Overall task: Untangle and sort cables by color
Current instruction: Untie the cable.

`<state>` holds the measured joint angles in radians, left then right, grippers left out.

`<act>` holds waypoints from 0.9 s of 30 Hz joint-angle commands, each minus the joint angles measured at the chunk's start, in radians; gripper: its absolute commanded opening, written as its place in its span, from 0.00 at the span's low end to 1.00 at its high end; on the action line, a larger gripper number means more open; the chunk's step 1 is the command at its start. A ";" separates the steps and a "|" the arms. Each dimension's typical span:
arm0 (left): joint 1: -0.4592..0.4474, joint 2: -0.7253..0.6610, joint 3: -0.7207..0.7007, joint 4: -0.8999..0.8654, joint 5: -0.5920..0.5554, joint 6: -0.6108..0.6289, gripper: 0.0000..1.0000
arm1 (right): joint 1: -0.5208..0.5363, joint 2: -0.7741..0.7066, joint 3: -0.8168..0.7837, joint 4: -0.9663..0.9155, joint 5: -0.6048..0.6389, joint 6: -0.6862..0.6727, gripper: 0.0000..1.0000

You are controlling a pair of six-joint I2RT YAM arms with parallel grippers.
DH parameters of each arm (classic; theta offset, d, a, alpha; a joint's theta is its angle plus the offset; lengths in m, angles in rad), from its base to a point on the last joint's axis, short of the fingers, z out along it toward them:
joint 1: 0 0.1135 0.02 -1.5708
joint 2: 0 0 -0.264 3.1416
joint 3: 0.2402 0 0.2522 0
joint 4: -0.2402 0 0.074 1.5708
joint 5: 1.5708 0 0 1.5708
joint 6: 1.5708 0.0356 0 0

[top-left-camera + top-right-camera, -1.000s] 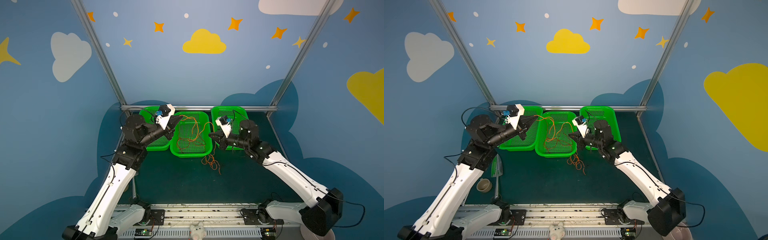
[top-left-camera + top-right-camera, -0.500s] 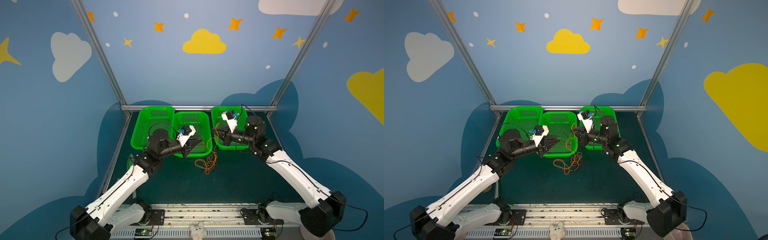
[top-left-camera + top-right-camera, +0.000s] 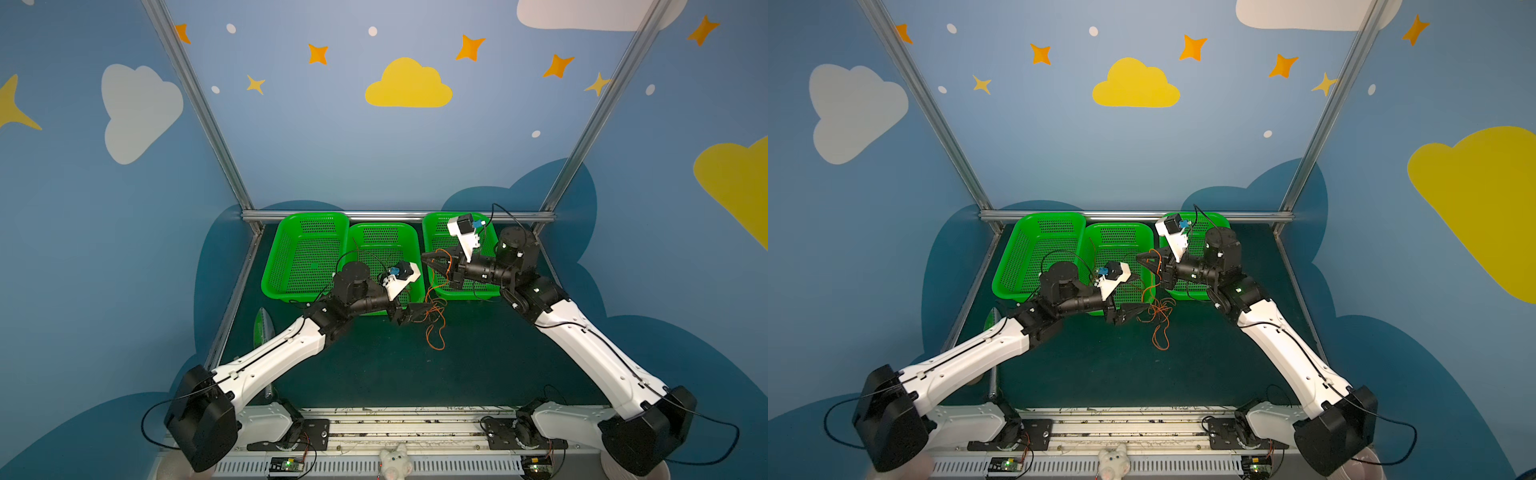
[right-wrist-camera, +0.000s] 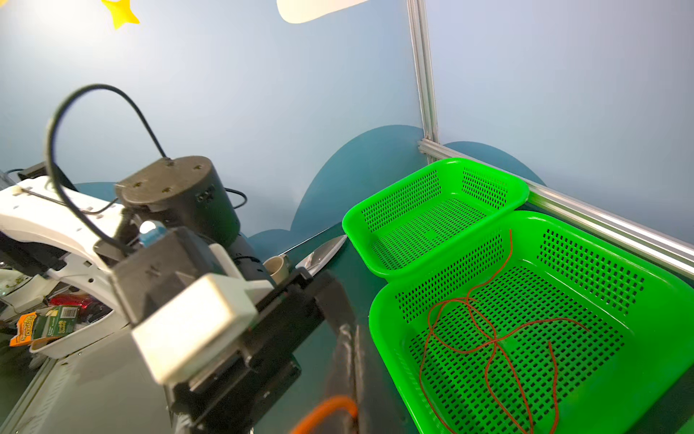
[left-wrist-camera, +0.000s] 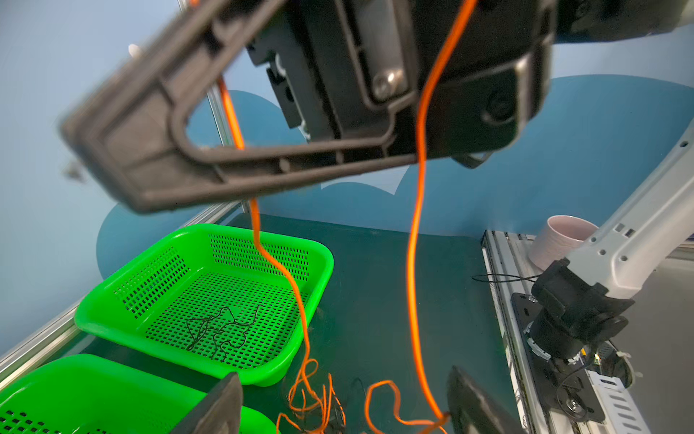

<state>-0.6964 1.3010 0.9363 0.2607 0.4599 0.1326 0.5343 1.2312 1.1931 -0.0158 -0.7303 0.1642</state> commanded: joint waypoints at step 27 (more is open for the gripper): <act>-0.014 0.098 0.171 0.064 0.119 -0.022 0.03 | -0.127 -0.199 -0.167 -0.021 0.118 -0.033 0.57</act>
<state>-0.7078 1.4521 1.0595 0.3515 0.5289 0.0864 0.4404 1.0557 1.0721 -0.0055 -0.6502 0.1364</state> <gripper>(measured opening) 0.048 0.549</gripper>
